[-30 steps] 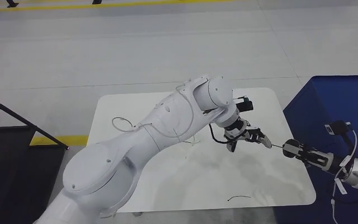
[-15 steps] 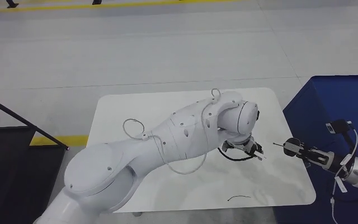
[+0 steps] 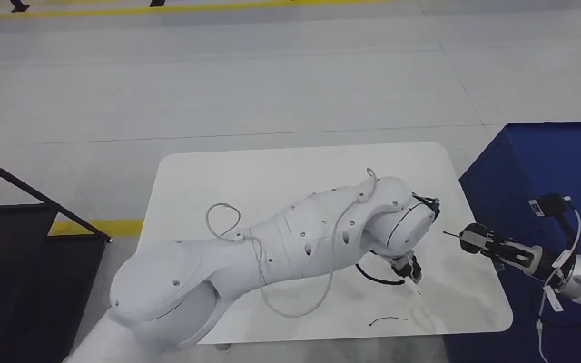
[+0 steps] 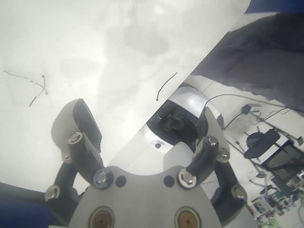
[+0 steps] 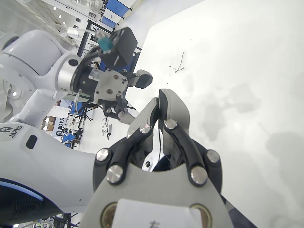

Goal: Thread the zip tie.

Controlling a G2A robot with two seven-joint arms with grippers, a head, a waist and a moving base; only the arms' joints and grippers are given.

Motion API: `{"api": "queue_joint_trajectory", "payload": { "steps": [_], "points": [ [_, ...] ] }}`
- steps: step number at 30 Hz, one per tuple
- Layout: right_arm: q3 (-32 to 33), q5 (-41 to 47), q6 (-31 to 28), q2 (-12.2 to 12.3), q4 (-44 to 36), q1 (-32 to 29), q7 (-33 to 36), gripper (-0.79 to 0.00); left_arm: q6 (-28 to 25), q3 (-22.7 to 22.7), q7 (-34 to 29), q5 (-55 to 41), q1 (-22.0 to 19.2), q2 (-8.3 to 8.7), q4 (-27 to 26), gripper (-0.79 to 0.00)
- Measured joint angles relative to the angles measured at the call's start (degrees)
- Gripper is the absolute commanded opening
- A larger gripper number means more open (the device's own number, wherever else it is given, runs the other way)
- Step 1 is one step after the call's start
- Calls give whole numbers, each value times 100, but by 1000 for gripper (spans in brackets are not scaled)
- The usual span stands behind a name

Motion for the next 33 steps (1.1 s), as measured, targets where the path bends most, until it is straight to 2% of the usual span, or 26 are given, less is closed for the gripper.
{"api": "queue_joint_trajectory", "payload": {
  "steps": [3,8,11,18,23,25,30,33],
  "points": [
    [8,-61,60,-5,43,10,-126,-785,-33,-8,-145,256,189,84,-90,0],
    [115,-6,241,6,273,96,-186,-785,-64,-43,-41,521,498,293,-352,0],
    [108,-89,347,19,333,135,-149,-785,-193,-6,-120,736,596,341,-526,0],
    [95,-146,381,22,334,151,-175,-785,-196,-7,-102,827,633,340,-552,0],
    [96,-145,380,22,334,151,-175,-785,-1000,0,-592,1568,1141,234,-661,0],
    [96,-145,380,22,334,151,-175,-785,-1131,-26,-608,1594,1255,183,-619,0],
    [96,-146,380,22,334,151,-175,-785,-1553,-586,-211,788,1408,170,-451,0],
    [96,-146,380,22,334,151,-175,-785,-1282,-816,-25,831,1407,201,-419,0]
  ]
}}
